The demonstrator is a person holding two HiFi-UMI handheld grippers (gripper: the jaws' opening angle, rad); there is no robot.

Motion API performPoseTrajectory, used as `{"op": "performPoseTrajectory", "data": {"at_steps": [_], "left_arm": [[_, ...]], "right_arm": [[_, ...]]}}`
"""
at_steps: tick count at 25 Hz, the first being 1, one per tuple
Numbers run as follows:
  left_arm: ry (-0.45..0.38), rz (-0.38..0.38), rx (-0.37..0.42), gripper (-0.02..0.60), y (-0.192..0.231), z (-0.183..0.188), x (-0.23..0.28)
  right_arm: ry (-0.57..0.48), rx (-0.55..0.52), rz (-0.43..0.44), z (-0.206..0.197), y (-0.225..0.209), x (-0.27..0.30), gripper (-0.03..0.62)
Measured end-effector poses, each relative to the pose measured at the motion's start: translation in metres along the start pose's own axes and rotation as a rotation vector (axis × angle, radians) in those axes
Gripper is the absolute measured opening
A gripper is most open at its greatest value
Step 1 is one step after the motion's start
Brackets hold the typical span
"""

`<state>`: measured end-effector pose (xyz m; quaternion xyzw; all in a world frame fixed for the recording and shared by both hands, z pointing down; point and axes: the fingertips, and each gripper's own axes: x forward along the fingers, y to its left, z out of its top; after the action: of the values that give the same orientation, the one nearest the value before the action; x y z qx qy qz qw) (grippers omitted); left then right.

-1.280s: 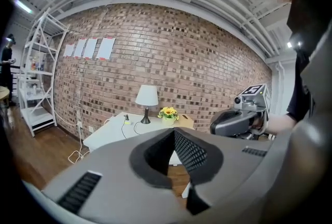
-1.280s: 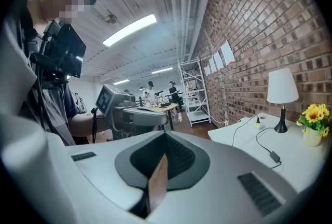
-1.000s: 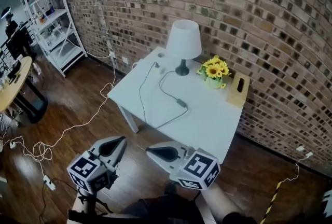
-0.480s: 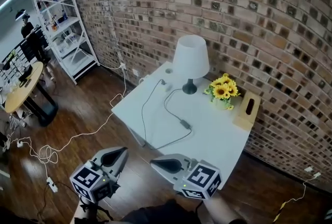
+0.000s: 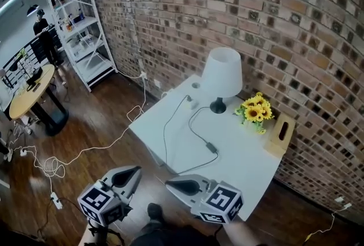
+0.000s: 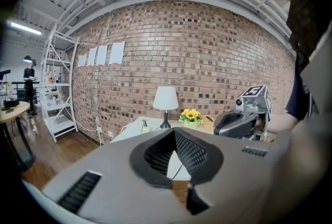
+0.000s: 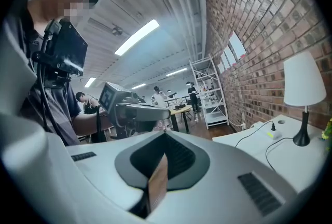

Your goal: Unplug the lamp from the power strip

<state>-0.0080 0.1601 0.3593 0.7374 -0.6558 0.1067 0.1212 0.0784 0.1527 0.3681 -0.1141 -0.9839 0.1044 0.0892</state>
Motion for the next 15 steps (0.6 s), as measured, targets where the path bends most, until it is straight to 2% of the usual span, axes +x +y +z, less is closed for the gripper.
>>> {"op": "performPoseTrajectory", "data": {"at_steps": [3,9,15], "left_arm": [[-0.018,-0.047,-0.007,0.009,0.002,0.008,0.009],[-0.041,-0.108,0.030,0.009,0.043,0.000,0.020],[-0.042,-0.118,-0.035,0.008,0.106,0.007,0.020]], "right_arm": [[0.013,-0.002,-0.033,-0.001,-0.007,0.006,-0.011],[0.025,0.013,-0.114,0.006,-0.024,0.031,-0.011],[0.084,-0.029,-0.107,0.014,-0.028,0.088,-0.011]]}}
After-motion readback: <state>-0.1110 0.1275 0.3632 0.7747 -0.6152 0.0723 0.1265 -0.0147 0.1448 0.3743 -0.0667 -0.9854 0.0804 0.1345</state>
